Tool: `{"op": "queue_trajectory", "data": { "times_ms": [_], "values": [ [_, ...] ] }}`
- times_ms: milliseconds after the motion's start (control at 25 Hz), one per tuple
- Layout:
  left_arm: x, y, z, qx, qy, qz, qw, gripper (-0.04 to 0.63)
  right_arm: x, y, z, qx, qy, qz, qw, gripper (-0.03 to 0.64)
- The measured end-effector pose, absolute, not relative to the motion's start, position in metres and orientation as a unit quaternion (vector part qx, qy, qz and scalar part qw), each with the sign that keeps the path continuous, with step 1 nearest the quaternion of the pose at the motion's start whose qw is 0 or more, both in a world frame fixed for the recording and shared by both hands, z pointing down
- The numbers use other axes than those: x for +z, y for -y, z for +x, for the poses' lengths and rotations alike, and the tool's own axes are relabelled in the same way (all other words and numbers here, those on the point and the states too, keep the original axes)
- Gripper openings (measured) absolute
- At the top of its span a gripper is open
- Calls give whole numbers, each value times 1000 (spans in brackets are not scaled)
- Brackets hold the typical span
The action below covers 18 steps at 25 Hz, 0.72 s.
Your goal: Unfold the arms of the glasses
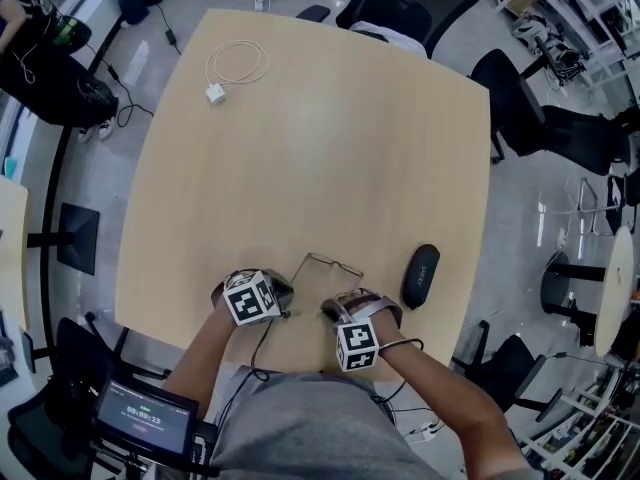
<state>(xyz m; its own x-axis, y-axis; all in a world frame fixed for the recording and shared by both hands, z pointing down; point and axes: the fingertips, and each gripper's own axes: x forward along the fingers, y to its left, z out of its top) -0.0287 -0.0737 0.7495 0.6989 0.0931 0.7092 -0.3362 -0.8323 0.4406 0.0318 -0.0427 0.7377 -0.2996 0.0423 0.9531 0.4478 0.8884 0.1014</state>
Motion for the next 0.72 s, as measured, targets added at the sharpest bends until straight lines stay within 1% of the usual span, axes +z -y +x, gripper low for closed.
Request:
{"op": "queue_trajectory", "data": {
  "times_ms": [400, 720],
  "values": [
    [749, 75, -30, 381, 74, 877, 285, 8, 733, 30, 49, -205, 771, -203, 568, 14],
    [749, 76, -32, 379, 82, 877, 285, 8, 735, 23, 71, -198, 766, -229, 567, 15]
  ]
}}
